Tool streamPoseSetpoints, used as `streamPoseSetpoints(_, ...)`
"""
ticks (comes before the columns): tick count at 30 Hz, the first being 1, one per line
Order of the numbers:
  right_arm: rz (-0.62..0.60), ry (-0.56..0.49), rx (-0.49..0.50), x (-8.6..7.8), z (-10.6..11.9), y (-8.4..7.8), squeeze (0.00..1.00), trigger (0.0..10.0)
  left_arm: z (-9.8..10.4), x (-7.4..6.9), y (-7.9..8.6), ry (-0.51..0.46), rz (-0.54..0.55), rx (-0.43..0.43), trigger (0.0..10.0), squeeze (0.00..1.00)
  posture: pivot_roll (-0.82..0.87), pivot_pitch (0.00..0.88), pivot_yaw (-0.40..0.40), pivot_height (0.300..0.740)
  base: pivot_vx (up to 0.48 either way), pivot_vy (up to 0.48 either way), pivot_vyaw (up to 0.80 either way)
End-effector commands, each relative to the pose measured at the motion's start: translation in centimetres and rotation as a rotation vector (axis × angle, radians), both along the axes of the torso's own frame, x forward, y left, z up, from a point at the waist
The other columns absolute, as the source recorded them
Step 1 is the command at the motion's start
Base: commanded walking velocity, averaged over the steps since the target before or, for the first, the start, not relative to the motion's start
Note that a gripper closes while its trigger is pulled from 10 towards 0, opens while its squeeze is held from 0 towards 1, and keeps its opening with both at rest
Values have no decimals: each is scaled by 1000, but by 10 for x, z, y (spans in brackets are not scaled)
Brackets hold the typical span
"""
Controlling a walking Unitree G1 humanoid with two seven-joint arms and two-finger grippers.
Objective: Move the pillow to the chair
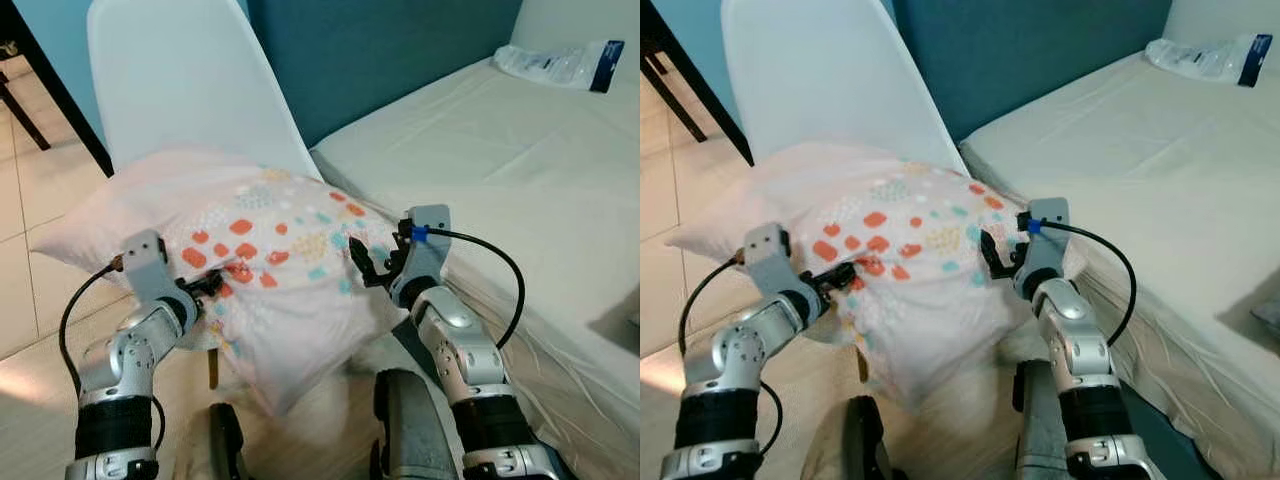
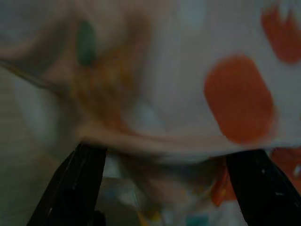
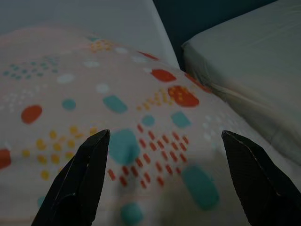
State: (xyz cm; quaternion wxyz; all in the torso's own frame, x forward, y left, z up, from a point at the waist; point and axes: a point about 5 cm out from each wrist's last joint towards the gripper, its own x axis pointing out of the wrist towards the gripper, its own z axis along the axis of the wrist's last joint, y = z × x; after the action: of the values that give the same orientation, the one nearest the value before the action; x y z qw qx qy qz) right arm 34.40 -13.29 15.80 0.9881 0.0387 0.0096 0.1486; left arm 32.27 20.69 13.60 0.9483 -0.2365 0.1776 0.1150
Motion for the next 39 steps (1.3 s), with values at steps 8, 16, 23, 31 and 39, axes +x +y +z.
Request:
streamPoseSetpoints(8, 20, -4, -1, -1, 0, 5, 0, 10000, 20, 1, 7, -142, 76, -86, 10000, 0, -83, 181, 96, 571, 0, 0, 0)
streamPoseSetpoints(16, 142, 27, -30, -10, -7, 20, 0, 10000, 29, 2, -51, -220, -277, -160, 10000, 0, -93, 188, 97, 571, 0, 0, 0)
streamPoseSetpoints(23, 145, 32, -27, -11, -8, 20, 0, 10000, 60, -2, -62, -444, -493, 127, 10000, 0, -92, 190, 96, 571, 0, 0, 0)
streamPoseSetpoints(31, 70, 14, 171, -11, -2, 9, 0, 10000, 83, -15, -83, -659, -807, 555, 10000, 0, -90, 190, 91, 571, 0, 0, 0)
streamPoseSetpoints(39, -191, 45, 179, -27, -20, -29, 0, 10000, 73, -23, -109, -725, -1037, 780, 10000, 0, -113, 190, 92, 571, 0, 0, 0)
